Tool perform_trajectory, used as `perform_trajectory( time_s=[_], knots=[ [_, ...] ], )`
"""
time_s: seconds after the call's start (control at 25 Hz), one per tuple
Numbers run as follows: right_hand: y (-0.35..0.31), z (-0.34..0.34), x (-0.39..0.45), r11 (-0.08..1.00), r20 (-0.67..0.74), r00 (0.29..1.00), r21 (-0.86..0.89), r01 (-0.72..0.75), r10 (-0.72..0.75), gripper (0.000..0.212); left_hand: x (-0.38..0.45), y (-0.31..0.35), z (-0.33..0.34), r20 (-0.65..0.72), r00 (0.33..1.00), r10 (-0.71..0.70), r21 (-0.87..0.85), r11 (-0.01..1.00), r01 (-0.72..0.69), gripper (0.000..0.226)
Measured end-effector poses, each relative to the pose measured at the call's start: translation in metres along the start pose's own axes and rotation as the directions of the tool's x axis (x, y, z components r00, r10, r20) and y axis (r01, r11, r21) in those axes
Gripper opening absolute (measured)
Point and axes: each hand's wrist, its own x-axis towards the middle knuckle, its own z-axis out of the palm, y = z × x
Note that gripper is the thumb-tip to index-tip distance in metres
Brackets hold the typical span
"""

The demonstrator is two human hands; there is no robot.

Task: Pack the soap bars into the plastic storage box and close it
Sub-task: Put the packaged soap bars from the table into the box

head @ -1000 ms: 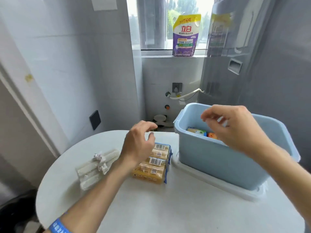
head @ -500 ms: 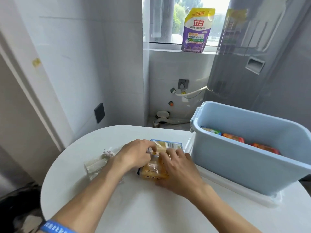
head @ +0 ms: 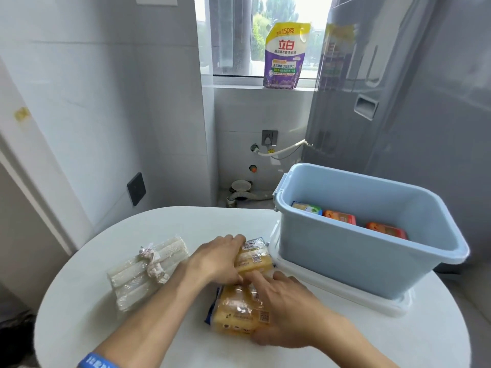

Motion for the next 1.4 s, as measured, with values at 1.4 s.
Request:
perform_trajectory(
  time_s=[1.4],
  knots=[
    [0.176,-0.15,-0.036,0.754,-0.475,0.675,-0.035,-0.655,0.564,0.019,0.084,0.167,-0.092,-0.13,0.989,-0.068,0.083,0.993,0.079,0.011]
  ],
)
